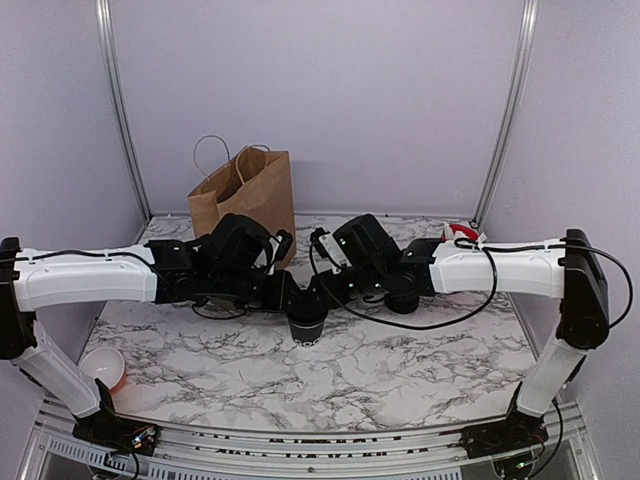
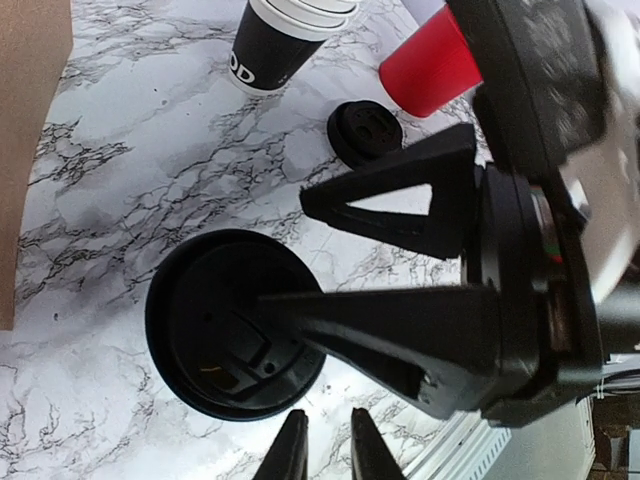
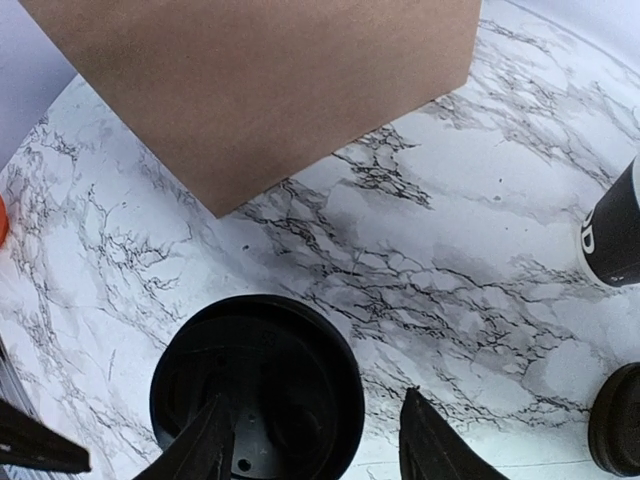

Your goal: Pack the takeout coffee

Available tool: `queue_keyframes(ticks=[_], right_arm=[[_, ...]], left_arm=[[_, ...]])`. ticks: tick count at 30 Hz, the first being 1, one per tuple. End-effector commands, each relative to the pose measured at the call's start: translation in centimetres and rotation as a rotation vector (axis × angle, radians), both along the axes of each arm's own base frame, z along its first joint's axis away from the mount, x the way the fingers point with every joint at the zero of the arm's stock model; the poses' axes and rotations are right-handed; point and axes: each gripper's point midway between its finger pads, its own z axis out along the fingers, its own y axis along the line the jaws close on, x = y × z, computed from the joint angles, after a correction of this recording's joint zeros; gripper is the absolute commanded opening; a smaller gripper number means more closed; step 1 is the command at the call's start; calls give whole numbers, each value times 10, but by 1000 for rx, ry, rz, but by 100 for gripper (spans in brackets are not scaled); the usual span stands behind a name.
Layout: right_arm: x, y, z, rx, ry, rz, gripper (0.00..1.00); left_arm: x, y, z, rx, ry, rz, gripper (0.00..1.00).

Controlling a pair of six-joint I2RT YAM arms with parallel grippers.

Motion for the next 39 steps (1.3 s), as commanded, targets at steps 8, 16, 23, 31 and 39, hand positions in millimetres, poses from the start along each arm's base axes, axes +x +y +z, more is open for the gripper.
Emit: queue_keyframes(ticks=[8, 16, 23, 31, 39], right_arm=[[8, -16, -26, -32, 53, -11, 52], [7, -13, -36, -38, 80, -2, 51], [8, -13, -31, -33, 72, -6, 51], [10, -12, -20, -25, 52, -2, 51], [7, -12, -31, -32, 76, -2, 52]], left_arm=[[-16, -10, -8, 88, -65, -47, 17], [-25, -4, -106, 219, 38, -62, 14], [-8, 4, -21, 144, -109, -8, 16], [0, 2, 40, 53, -185, 14, 18], [7, 6, -74, 210, -50, 9, 19]])
